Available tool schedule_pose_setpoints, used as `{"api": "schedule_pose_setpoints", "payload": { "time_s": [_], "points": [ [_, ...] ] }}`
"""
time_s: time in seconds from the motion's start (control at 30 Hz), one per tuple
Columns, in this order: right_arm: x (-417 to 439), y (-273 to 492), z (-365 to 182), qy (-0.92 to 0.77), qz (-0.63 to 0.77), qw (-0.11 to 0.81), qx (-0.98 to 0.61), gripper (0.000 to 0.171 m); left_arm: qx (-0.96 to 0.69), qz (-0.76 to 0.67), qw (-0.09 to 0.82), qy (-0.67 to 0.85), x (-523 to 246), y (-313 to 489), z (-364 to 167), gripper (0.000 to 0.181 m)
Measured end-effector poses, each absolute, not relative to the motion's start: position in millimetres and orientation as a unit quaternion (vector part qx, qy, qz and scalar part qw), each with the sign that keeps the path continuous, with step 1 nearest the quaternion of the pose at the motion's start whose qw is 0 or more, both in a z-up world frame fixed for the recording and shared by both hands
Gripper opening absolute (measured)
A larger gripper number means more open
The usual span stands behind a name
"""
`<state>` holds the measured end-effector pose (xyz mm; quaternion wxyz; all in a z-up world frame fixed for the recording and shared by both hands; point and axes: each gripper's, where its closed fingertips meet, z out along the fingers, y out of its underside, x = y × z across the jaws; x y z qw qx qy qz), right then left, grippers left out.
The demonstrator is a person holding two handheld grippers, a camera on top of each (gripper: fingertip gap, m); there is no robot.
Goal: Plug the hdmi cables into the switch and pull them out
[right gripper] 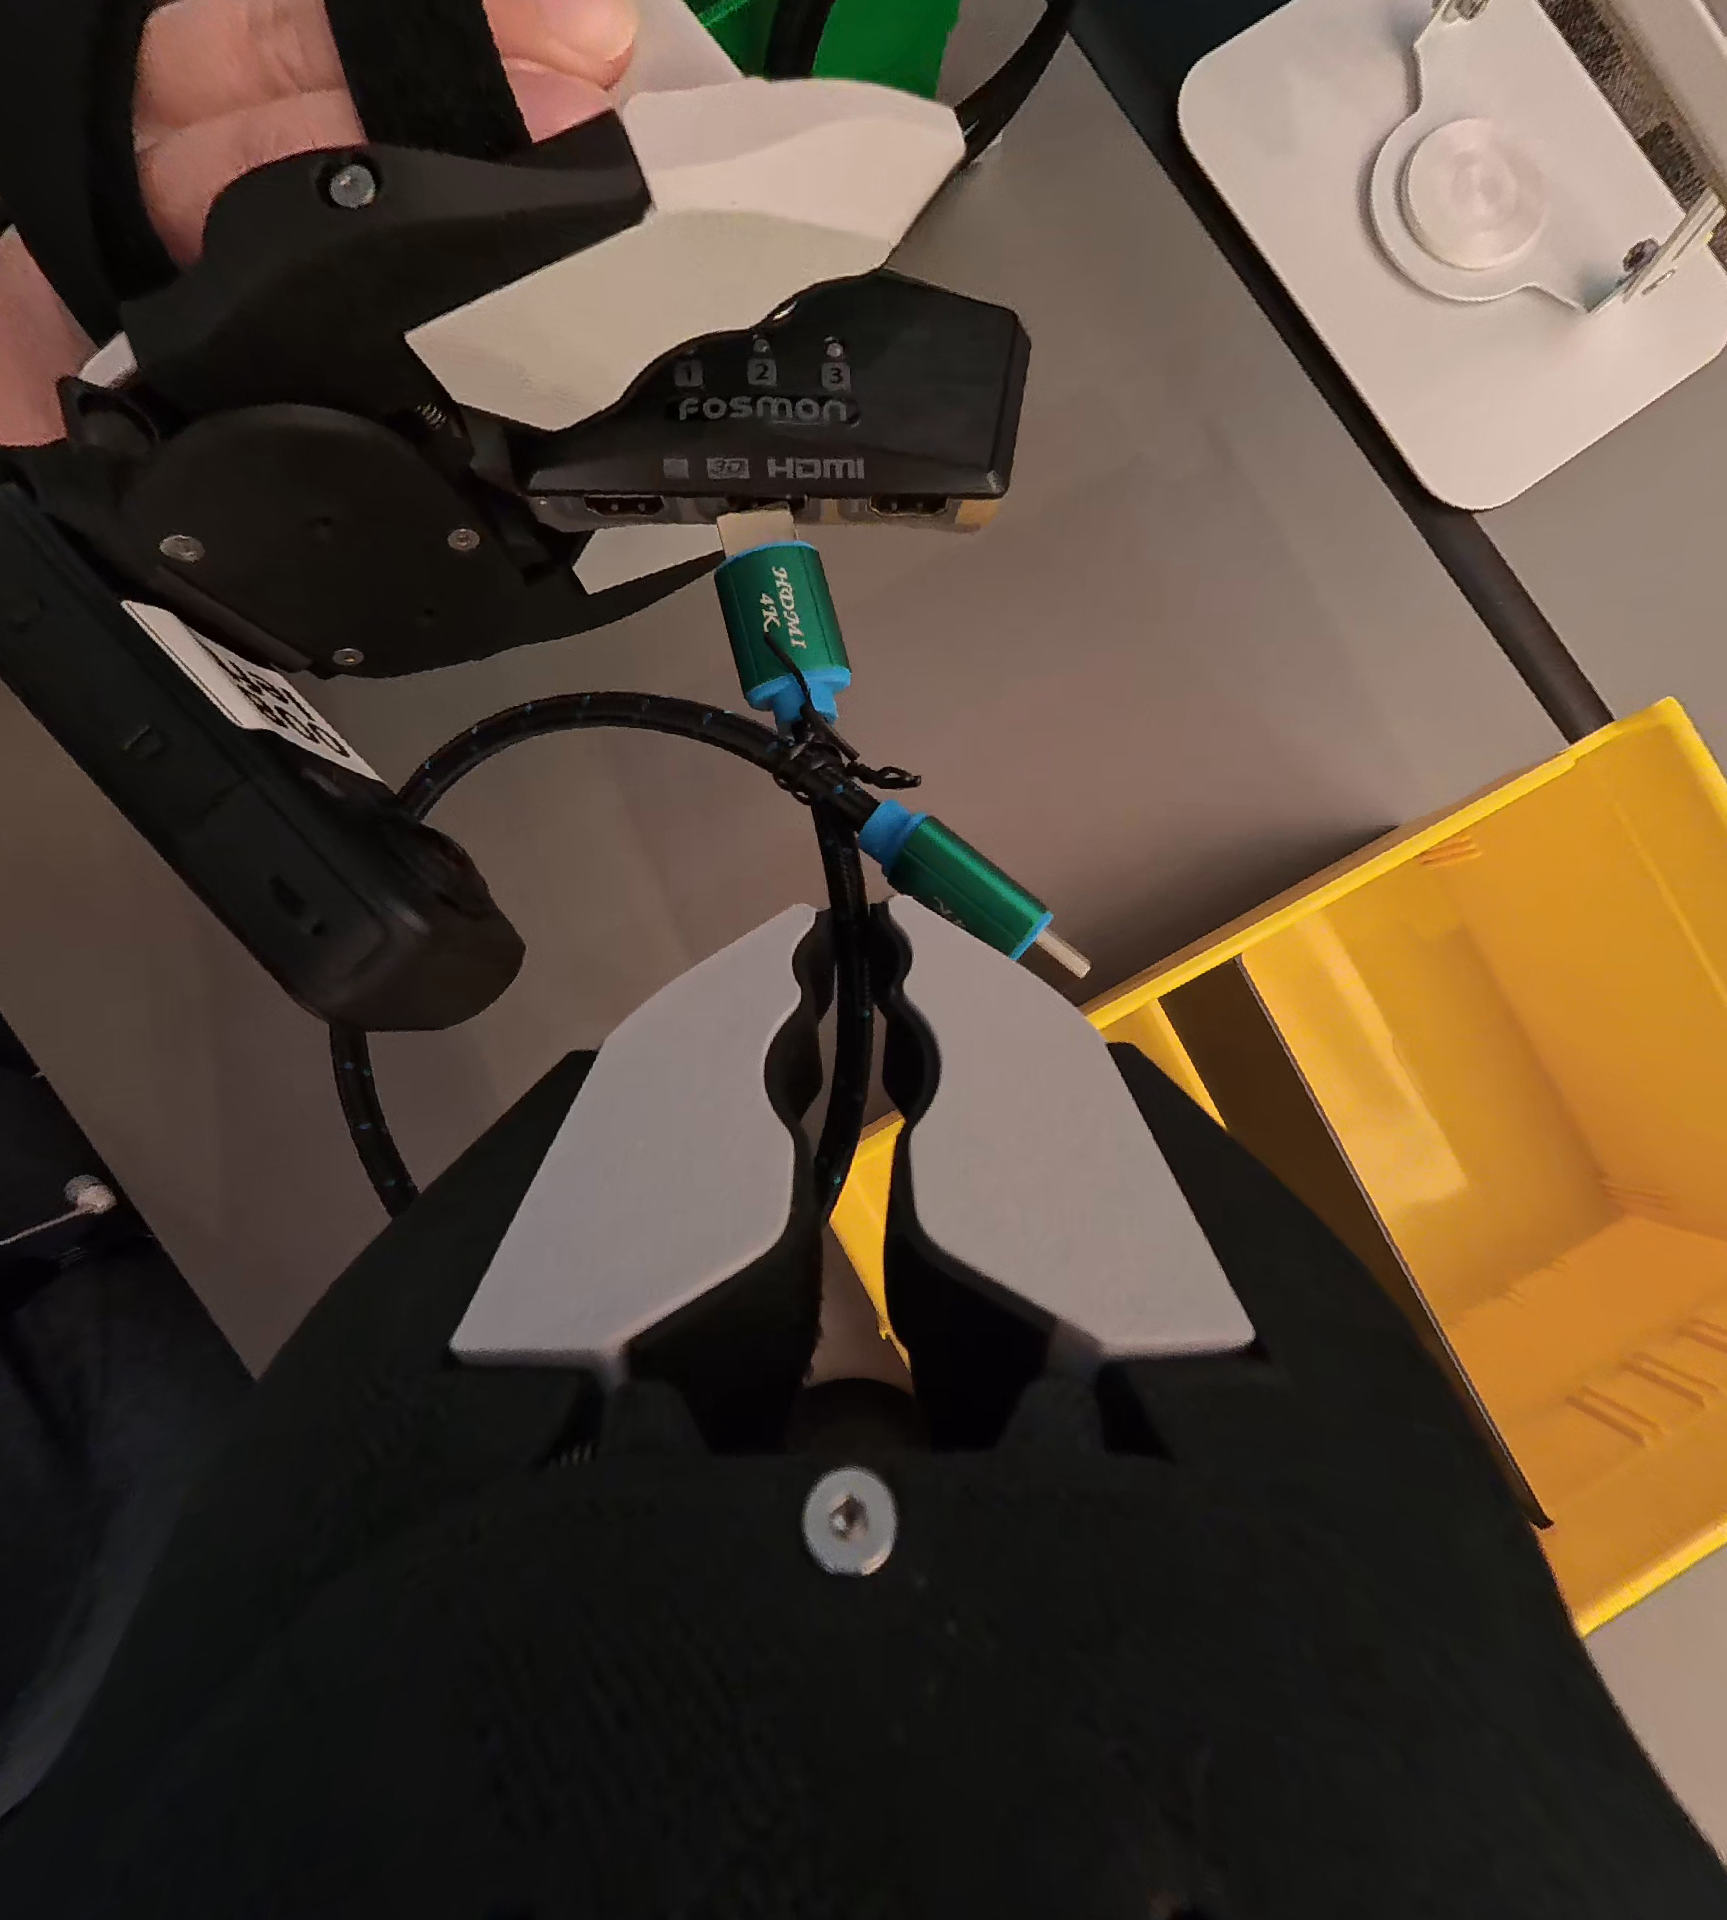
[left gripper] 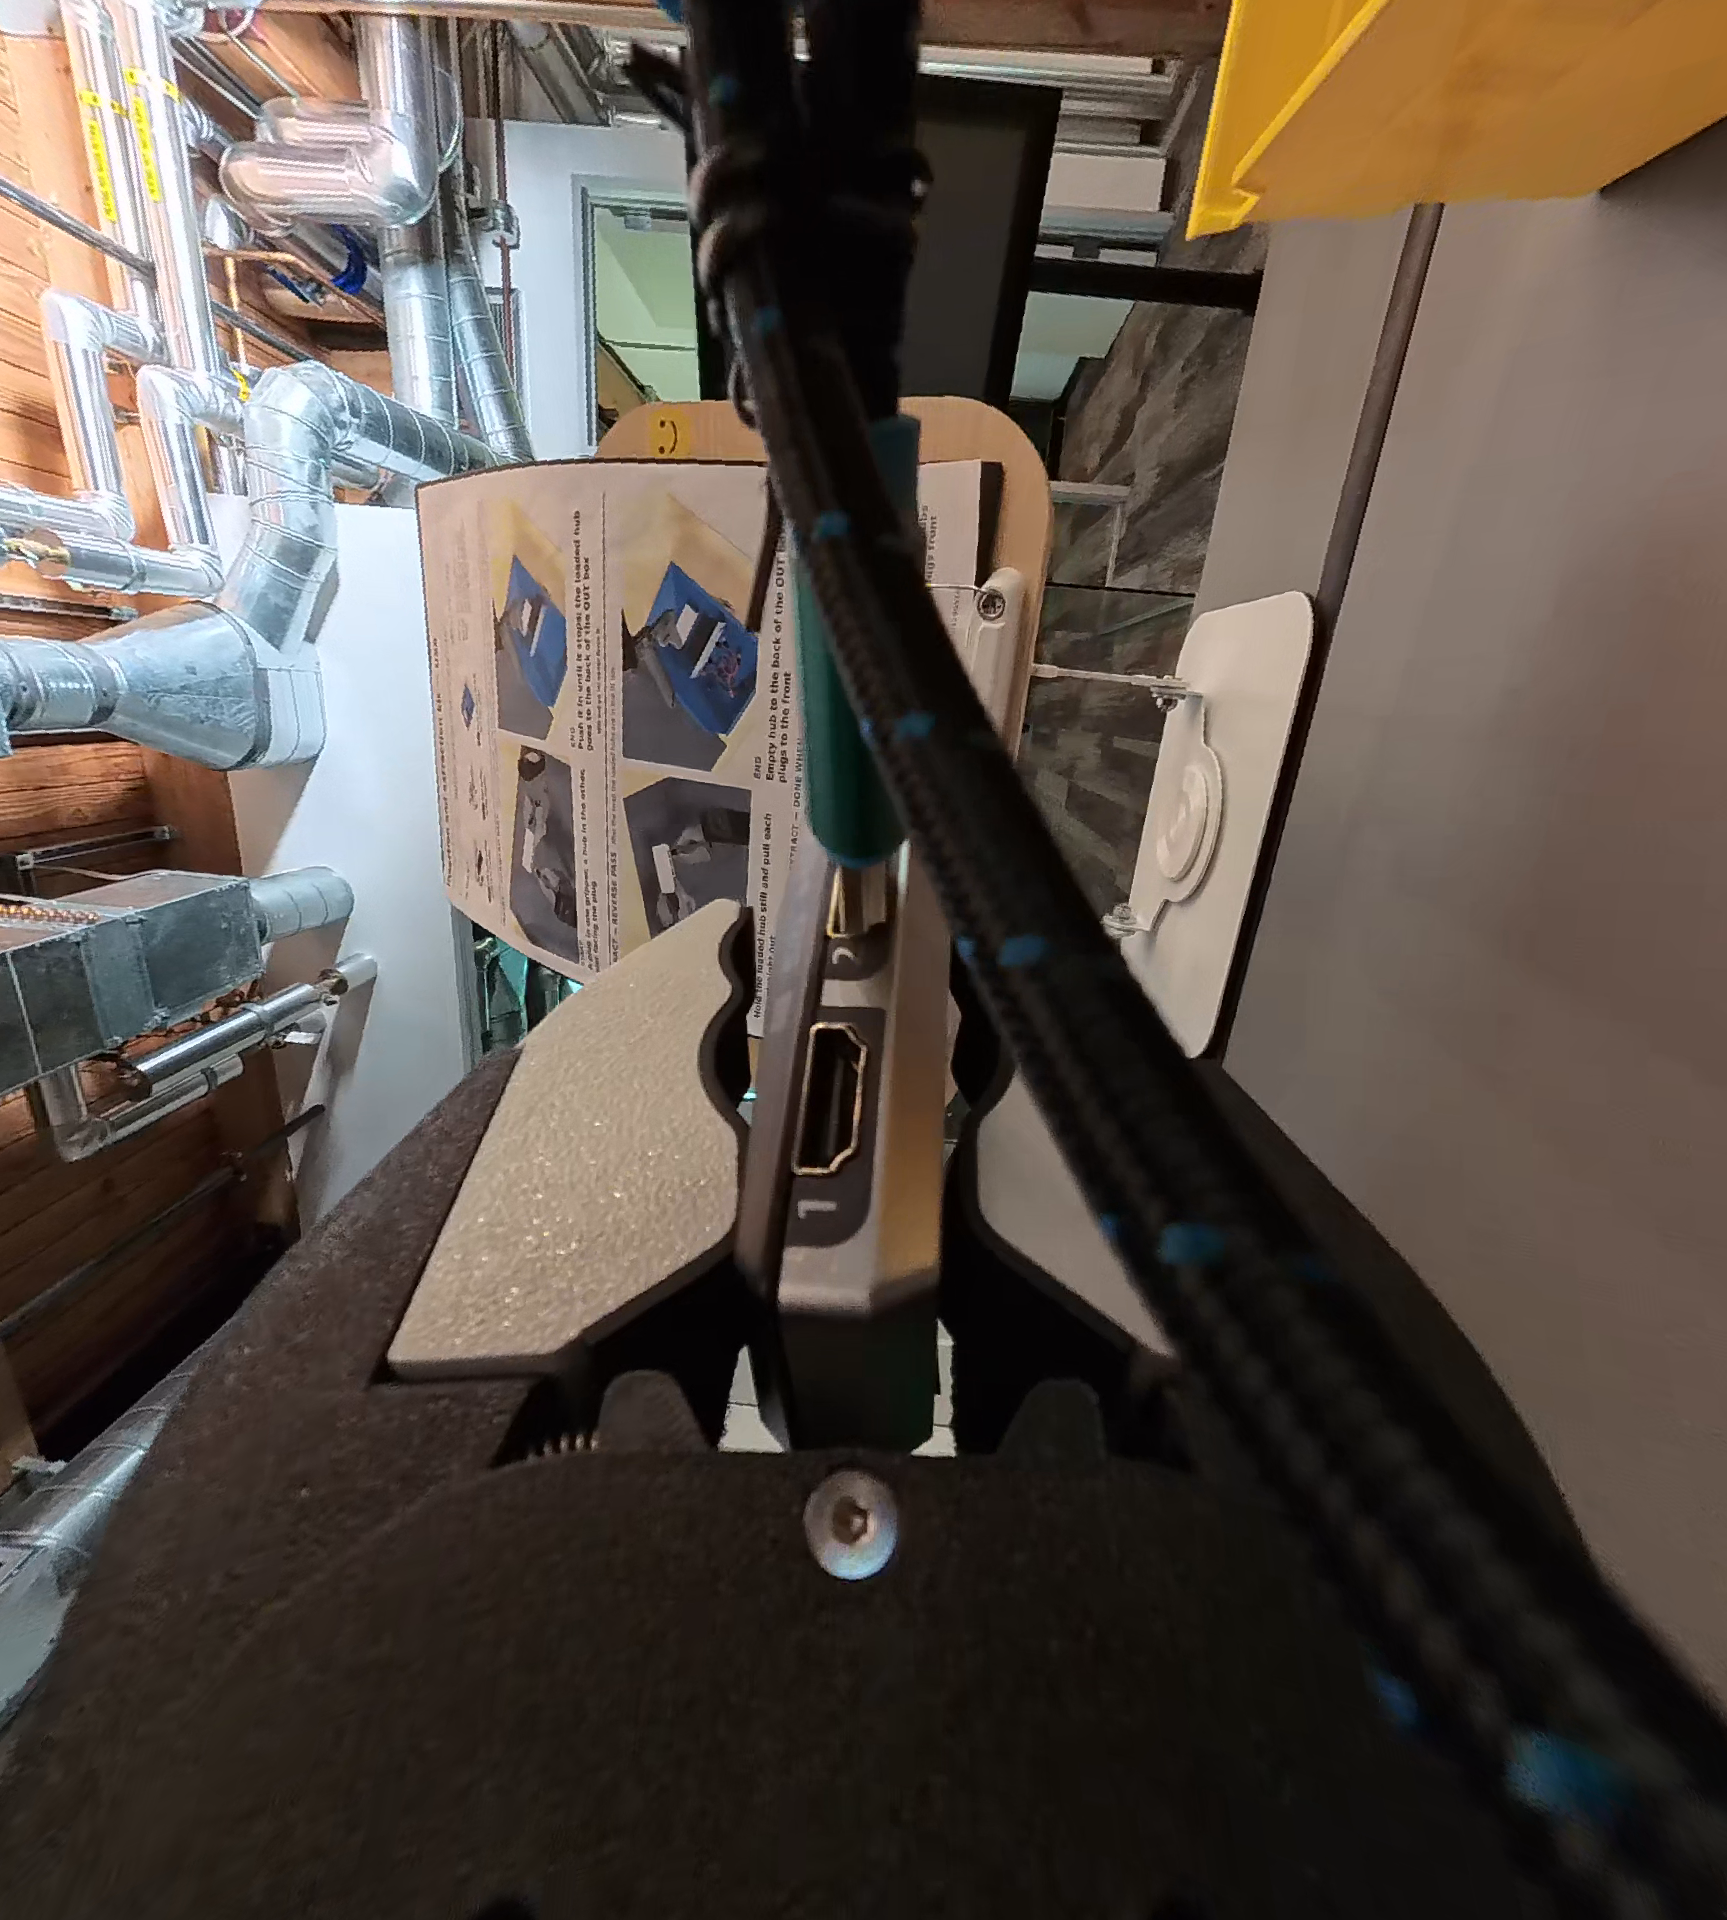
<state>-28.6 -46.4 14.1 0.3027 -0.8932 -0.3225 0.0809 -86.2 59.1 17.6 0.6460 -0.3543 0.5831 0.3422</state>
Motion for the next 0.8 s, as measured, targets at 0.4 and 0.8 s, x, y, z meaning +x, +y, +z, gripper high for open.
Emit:
{"api": "schedule_pose_setpoints", "payload": {
  "time_s": [0.4,0.8],
  "points": [
    [-24.0,-45.2,5.3,-0.296,0.094,0.282,-0.908,0.008,-0.34,0.373,0.632,0.587,-85.0,59.2,13.2,0.036],
    [-20.9,-42.5,-8.1,-0.261,0.142,0.25,-0.921,0.008,-0.337,0.395,0.617,0.591,-83.7,62.8,4.9,0.036]
  ]
}}
